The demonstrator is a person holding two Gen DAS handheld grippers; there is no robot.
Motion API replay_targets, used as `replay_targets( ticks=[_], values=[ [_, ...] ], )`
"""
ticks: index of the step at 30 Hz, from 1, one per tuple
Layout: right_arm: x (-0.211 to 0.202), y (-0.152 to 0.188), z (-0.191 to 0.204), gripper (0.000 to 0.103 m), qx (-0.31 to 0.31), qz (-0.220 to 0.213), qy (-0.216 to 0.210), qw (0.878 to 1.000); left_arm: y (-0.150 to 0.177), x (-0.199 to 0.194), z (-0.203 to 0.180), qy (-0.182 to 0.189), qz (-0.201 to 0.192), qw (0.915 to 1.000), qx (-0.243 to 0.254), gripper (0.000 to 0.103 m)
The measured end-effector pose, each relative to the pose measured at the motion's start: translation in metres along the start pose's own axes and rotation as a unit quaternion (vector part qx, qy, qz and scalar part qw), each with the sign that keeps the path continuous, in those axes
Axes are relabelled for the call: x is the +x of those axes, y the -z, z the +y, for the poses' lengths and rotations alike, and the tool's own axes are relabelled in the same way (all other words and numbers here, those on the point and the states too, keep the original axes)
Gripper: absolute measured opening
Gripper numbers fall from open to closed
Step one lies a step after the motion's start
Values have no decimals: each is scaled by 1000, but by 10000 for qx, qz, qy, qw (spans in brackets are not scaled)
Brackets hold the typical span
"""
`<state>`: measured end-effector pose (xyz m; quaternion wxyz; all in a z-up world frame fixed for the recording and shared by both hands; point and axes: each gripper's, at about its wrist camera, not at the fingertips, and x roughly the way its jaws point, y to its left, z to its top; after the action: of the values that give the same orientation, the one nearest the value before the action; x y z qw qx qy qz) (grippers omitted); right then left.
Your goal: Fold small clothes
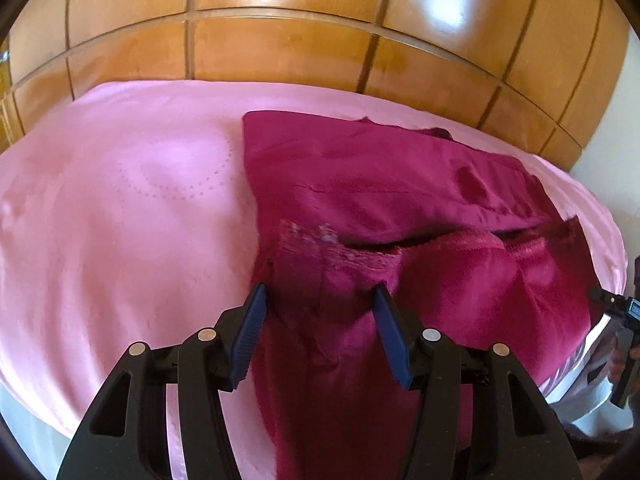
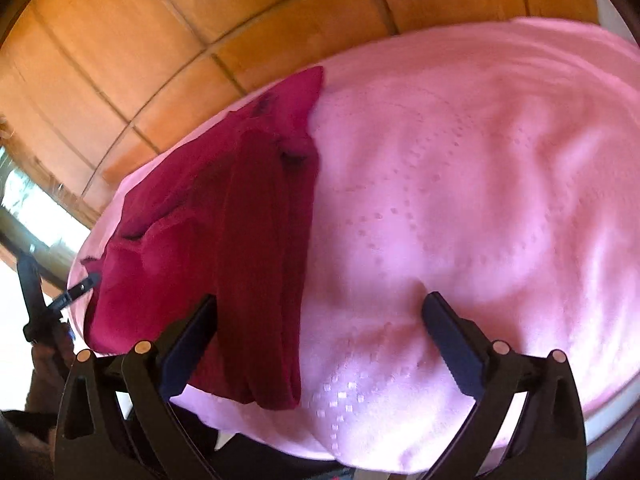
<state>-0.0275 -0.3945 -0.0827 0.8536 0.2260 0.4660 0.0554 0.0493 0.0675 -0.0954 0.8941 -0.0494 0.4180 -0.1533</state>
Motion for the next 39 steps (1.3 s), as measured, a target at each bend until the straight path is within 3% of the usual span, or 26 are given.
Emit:
replay_targets(
  ticks=[2, 12, 15, 17, 20, 22, 25, 31, 39],
  values=[
    [-6, -6, 9, 76, -244, -94, 42, 9996, -2, 0, 6, 111, -39, 9998, -141, 53],
    [16, -57, 58, 66, -995, -625, 262, 9927, -8, -3, 13, 715, -123, 9962, -473, 53],
    [31, -66, 66, 48, -1142, -616, 323, 9910, -9, -2, 10, 754, -120, 9964, -376, 51],
    [36, -67, 75, 26, -1369, -599, 409, 9879, -11, -2, 7, 813, -130, 9963, -264, 44],
    [37, -61, 83, 12, -1667, -602, 598, 9824, -12, -4, 5, 883, -155, 9959, -129, 33],
    [37, -56, 83, 8, -1774, -586, 704, 9799, -11, -3, 6, 874, -153, 9960, -105, 18],
    [31, -51, 82, 7, -1748, -618, 746, 9798, -10, -4, 10, 827, -176, 9963, -135, 8],
    [0, -48, 91, 7, -1865, -834, 643, 9768, -8, -33, 13, 803, -484, 9955, -146, 7],
    [-44, -71, 98, 7, -1658, -1358, 332, 9762, -26, -75, 20, 1116, -1078, 9870, -425, 7]
  ],
)
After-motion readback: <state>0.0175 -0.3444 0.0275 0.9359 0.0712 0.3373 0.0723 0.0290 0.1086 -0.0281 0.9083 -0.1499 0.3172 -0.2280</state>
